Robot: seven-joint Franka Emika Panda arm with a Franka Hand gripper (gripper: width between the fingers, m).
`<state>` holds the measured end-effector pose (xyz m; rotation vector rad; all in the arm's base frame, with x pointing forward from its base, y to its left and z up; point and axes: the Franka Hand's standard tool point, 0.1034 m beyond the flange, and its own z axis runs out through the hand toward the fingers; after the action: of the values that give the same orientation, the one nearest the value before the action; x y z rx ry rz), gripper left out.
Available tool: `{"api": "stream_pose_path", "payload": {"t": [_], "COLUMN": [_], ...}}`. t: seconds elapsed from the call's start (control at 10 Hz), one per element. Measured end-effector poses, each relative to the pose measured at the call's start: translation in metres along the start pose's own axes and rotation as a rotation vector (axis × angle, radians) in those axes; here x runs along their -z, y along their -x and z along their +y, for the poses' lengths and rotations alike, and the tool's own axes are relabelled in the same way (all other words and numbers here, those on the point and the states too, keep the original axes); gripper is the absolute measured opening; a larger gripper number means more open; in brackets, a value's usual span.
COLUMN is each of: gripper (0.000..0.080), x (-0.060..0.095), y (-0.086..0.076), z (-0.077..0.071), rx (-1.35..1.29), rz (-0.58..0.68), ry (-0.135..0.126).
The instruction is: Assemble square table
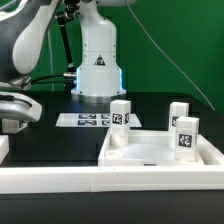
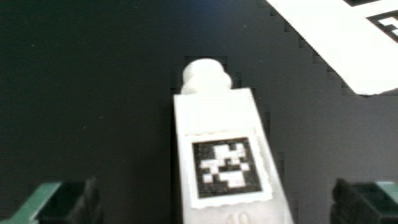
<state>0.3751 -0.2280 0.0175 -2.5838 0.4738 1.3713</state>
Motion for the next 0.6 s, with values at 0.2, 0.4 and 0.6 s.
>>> {"api": "stream_pose_path", "payload": {"t": [0.2,0.4,0.6], "gripper": [0.0649,0.0649,0.0385], "x": [-0.001,-0.002,-0.003], "y": [-0.005,-0.01,-0.014], "z": [-0.003,-0.006,-0.011], "rx": [0.009,0.016,0.028], "rz": [0.014,0.028,0.036], "ry": [0.008,0.014,0.021]}}
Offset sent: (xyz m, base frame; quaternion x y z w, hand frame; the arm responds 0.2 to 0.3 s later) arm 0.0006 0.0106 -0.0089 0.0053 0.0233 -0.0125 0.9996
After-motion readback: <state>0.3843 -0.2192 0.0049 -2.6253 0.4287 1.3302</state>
